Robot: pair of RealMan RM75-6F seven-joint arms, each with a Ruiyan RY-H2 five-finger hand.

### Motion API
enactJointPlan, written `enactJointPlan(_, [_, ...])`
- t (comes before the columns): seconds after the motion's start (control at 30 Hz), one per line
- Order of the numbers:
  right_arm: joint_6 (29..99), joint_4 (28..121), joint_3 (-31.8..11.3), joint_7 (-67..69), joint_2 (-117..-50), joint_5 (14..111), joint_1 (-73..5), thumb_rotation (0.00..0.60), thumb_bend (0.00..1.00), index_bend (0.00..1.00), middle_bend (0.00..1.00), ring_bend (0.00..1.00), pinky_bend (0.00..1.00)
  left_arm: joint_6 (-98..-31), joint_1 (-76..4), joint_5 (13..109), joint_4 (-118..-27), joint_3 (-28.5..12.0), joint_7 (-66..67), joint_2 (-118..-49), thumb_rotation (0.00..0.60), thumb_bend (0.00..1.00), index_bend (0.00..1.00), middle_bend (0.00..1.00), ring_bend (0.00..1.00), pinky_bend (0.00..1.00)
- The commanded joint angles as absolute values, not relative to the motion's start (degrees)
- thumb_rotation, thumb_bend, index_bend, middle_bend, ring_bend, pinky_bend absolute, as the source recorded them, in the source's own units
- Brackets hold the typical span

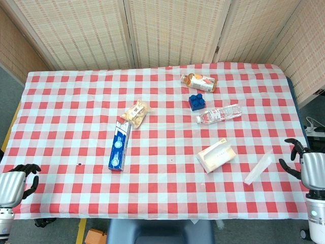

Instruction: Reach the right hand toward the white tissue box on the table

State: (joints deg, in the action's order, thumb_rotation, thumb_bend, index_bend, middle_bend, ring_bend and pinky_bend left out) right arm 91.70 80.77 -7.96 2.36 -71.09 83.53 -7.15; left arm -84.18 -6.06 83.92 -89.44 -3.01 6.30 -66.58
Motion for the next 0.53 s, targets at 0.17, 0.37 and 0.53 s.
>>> enactJointPlan(0.17, [92.1, 81.8, -8.4, 0.8, -71.5, 83.0, -6.7, 0.6, 0.03, 0.23, 0.69, 0.72, 0.94, -84.0, -6.1, 83.9, -89.4, -3.0, 6.2, -66.6, 0.6, 0.52, 0.46, 0.48, 0.41, 0.59])
enactJointPlan(0.37, [92.9, 81.3, -8.5, -2.0, -72.7, 83.5, -6.4, 0.6, 0.04, 0.46, 0.69, 0.71, 0.94, -84.0, -6.1, 84.0, -89.2, -2.9, 6.1, -66.6, 0.6, 0.52, 0.46, 0.49, 0.41, 0.59])
enactJointPlan(0.53, [92.3, 81.6, -8.4, -3.1, -72.8, 83.7, -6.5, 0.6, 0.04, 0.51, 0.69, 0.69, 0.94, -83.6, -6.2, 83.6, -88.8, -3.0, 5.7, -66.6, 0.6, 0.52, 0.46, 0.49, 0.41, 0.59])
